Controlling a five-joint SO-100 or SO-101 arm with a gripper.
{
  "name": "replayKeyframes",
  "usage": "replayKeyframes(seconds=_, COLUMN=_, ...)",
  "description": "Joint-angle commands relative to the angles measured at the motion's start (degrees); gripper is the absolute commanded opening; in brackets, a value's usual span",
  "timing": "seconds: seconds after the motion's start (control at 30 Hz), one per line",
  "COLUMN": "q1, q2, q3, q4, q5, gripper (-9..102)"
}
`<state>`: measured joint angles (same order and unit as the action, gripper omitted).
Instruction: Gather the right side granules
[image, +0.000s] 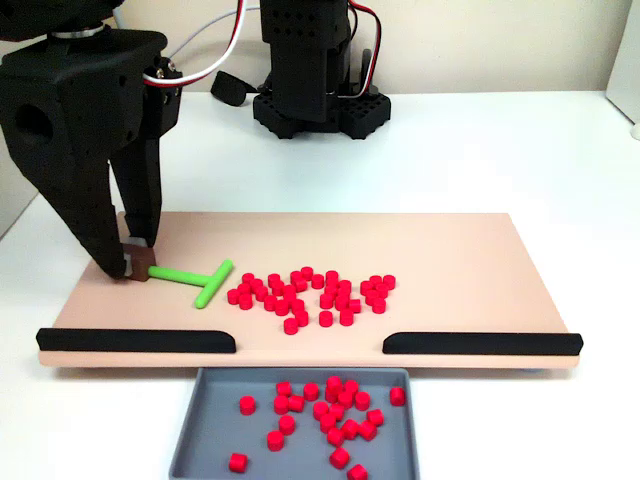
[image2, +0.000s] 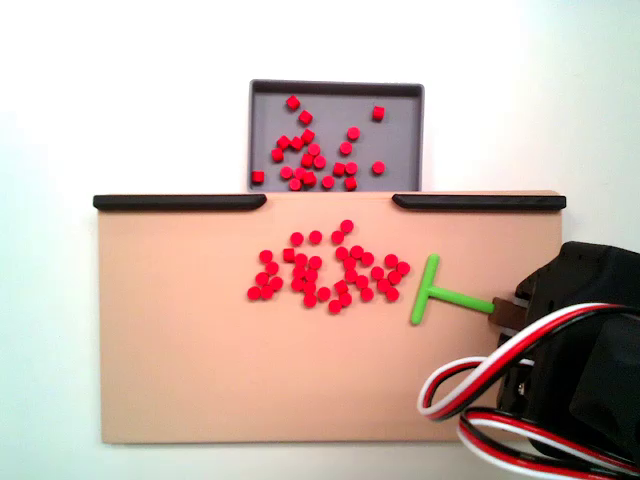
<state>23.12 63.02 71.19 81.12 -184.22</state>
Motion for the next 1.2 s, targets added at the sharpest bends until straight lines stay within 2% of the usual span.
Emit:
replayKeyframes(seconds=0.0, q1=-0.70, q2=0.09, q3=-0.70, q4=0.26, q5=-11.95, gripper=2)
replayKeyframes(seconds=1.17, q1=-4.57, q2=0.26, q3=-0.70, q4=0.44, q5=-5.71, gripper=3)
